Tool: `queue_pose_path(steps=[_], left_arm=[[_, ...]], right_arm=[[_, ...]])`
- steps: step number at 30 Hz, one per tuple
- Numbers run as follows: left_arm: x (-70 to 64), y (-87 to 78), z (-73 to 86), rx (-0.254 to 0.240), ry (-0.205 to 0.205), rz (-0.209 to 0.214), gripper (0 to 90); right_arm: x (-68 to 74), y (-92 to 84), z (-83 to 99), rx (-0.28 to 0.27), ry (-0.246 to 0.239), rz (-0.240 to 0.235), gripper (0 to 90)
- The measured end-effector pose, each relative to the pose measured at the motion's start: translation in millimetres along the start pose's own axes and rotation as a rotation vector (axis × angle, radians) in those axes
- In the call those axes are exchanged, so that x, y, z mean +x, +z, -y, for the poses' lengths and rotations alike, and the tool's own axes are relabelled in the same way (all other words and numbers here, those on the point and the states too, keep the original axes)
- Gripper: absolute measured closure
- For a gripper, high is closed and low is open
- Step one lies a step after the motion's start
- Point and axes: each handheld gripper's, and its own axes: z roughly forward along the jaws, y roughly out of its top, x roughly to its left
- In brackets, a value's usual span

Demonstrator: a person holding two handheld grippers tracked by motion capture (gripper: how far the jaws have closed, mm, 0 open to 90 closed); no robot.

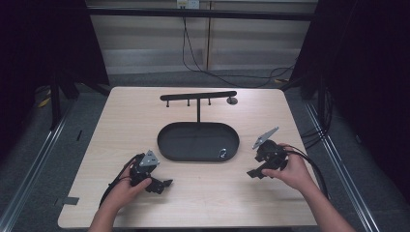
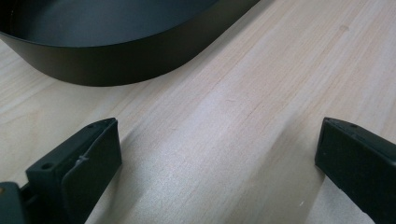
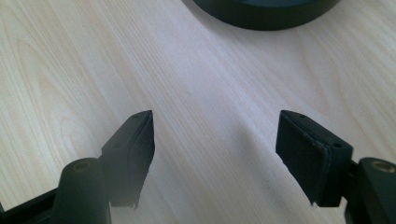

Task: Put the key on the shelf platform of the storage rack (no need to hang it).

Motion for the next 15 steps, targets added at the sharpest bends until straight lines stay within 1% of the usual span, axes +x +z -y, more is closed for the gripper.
queue_pose_path(steps=[6,15], left_arm=[[0.0,0.0,0.0,-0.001,-0.001,0.0,0.1],[0.0,0.0,0.0,0.0,0.0,0.0,0.1]], right_arm=[[-3.0,2.1,9.1,-0.004,0.008,-0.002,28.3],[-3.4,8.4,22.5,-0.006,0.023,-0.009,28.2]])
